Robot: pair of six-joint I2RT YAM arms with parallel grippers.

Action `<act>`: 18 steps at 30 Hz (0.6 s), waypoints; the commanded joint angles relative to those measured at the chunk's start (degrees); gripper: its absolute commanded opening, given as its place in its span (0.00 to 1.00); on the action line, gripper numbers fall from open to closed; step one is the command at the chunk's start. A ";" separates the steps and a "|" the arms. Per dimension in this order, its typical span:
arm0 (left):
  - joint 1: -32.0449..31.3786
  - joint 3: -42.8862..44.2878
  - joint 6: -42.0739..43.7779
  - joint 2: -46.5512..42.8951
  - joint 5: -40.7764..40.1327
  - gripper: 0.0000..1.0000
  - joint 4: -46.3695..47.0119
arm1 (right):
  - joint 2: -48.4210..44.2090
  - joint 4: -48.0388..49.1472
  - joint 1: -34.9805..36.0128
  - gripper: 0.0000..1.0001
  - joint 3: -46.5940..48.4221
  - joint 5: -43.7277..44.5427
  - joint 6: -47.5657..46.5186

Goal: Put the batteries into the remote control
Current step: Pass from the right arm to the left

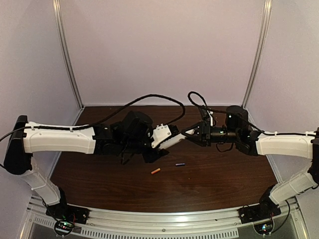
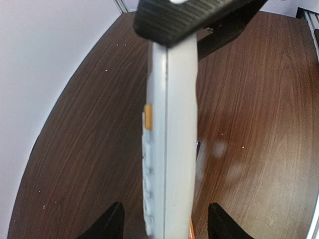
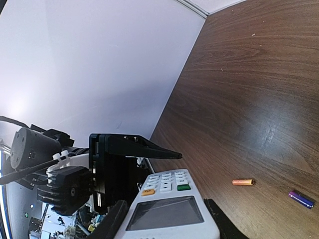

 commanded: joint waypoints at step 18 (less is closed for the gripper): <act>-0.04 7.07 -0.73 4.95 1.07 0.20 0.74 | 1.10 2.76 1.13 0.35 -0.38 -1.63 1.05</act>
